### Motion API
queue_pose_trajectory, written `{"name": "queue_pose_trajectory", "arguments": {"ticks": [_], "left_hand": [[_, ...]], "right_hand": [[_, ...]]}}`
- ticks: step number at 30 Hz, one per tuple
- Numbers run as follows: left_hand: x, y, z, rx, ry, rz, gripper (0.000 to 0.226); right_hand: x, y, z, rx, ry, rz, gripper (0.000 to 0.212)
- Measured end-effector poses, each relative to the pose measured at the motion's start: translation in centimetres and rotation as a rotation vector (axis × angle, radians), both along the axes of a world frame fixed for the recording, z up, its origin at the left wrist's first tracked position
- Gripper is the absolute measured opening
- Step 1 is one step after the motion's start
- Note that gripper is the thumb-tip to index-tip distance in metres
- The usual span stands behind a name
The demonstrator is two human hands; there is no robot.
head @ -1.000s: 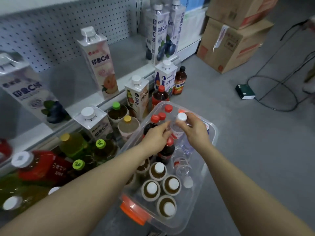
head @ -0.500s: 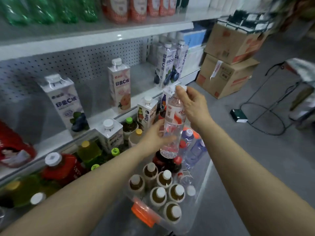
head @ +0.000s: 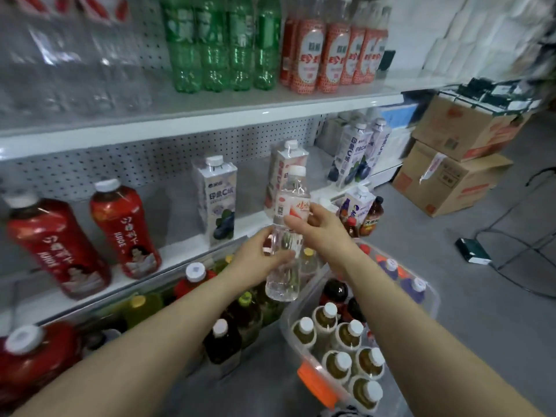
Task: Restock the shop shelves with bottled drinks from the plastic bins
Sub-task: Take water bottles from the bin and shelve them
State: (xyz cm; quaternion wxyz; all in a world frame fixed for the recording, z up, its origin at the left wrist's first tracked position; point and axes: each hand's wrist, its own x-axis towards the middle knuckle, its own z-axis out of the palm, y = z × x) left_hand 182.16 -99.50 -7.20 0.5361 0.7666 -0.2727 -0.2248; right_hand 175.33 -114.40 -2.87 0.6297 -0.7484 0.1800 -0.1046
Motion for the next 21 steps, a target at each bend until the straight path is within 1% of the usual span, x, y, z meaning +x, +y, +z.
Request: {"name": "queue_pose_trajectory", "arguments": {"ticks": [3, 5, 7, 9, 12, 14, 16, 17, 20, 21], "left_hand": [[1.5, 3.3, 0.9, -0.038, -0.022, 0.047, 0.044], [2.4, 5.6, 1.5, -0.087, -0.007, 0.062, 0.052], [3.1, 8.1, 2.2, -0.108, -0.008, 0.090, 0.054], [3.9, 10.7, 2.9, -0.109, -0.010, 0.130, 0.059], [5.0, 14.6, 4.4, -0.136, -0.039, 0.202, 0.069], [5.7, 17.0, 5.4, -0.131, -0.075, 0.250, 0.078], [6.4, 19.3, 6.0, -0.146, -0.086, 0.296, 0.084], [6.7, 20.4, 6.3, -0.145, -0.097, 0.315, 0.082], [7.1, 23.6, 7.7, -0.155, -0.142, 0.360, 0.064], [7.3, 24.6, 8.3, -0.157, -0.154, 0.376, 0.063]], "right_hand": [[1.7, 3.2, -0.3, -0.073, 0.069, 0.086, 0.042], [3.1, 5.3, 0.0, -0.163, 0.103, 0.108, 0.047], [4.5, 7.5, 0.7, -0.207, 0.083, 0.122, 0.048], [5.9, 9.8, 1.7, -0.220, 0.050, 0.132, 0.042], [7.9, 13.3, 3.1, -0.258, -0.019, 0.155, 0.049], [9.2, 15.5, 4.0, -0.272, -0.055, 0.169, 0.048], [10.2, 17.8, 5.0, -0.294, -0.073, 0.187, 0.052], [10.7, 18.9, 5.4, -0.298, -0.081, 0.199, 0.055], [12.1, 21.9, 6.6, -0.319, -0.100, 0.255, 0.063], [12.6, 22.9, 7.1, -0.324, -0.106, 0.276, 0.064]]}}
